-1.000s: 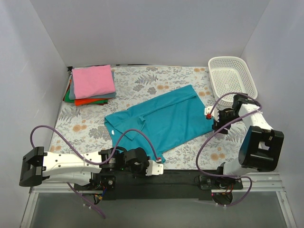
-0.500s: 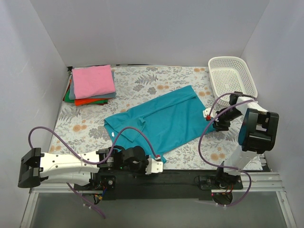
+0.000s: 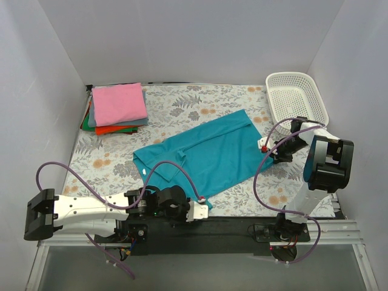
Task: Fold and stack the t-shirts
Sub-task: Fold the tshirt
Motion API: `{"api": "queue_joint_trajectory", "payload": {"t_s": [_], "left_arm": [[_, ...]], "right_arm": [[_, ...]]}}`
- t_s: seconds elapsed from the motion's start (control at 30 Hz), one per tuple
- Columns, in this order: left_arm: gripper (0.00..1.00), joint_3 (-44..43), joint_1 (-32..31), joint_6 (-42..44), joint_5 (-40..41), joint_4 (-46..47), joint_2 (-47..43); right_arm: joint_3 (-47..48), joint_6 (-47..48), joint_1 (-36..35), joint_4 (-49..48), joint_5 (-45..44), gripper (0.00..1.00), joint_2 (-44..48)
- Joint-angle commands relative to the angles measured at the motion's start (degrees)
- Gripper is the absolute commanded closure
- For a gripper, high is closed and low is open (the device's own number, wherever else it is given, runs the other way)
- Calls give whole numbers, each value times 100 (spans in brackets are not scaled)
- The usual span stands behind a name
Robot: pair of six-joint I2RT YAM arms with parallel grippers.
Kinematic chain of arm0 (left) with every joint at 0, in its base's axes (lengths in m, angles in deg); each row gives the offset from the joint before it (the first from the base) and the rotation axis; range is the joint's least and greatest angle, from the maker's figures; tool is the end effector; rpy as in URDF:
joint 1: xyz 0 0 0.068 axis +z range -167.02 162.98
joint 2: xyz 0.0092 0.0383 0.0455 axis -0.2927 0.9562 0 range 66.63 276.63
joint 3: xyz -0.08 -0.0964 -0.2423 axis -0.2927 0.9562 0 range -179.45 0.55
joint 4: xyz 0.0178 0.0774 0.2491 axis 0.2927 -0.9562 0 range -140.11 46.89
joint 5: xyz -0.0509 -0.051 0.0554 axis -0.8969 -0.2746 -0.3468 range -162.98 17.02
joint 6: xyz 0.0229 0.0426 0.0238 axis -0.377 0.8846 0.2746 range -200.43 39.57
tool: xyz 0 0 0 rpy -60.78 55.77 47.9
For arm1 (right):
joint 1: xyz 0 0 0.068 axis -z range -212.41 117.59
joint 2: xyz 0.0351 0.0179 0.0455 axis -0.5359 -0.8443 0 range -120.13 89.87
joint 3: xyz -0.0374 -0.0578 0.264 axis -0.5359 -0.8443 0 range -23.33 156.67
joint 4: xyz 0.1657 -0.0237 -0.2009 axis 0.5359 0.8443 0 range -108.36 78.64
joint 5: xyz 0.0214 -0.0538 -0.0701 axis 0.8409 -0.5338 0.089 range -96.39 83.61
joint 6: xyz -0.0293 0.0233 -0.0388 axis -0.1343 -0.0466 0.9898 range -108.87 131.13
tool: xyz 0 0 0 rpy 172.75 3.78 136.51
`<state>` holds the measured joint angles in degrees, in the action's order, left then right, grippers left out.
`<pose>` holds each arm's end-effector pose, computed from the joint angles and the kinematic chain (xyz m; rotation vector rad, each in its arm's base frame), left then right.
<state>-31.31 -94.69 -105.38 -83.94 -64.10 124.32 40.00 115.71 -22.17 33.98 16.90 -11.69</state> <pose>0.0362 -0.1969 0.2044 1.2646 2.3252 -0.9756 0.2991 -0.0398 0.1610 -2.0418 1.8964 0.3209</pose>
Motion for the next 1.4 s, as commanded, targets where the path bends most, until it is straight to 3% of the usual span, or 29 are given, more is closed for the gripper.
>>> {"api": "queue_joint_trajectory", "payload": {"t_s": [0.0, 0.43, 1.03, 1.37], "left_arm": [[100, -14, 146, -45, -187, 95, -144], [100, 478, 1728, -335, -460, 894, -1102], [100, 645, 2695, 34, 1710, 1404, -1840], [100, 628, 3678, 175, 1799, 2002, -1393]], "right_arm": [[214, -60, -22, 101, 140, 99, 127], [628, -315, -338, 339, 361, 99, 330], [2304, -1685, -1006, 409, 203, 99, -513], [3808, -2881, -1375, 400, -61, 99, -1690]]}}
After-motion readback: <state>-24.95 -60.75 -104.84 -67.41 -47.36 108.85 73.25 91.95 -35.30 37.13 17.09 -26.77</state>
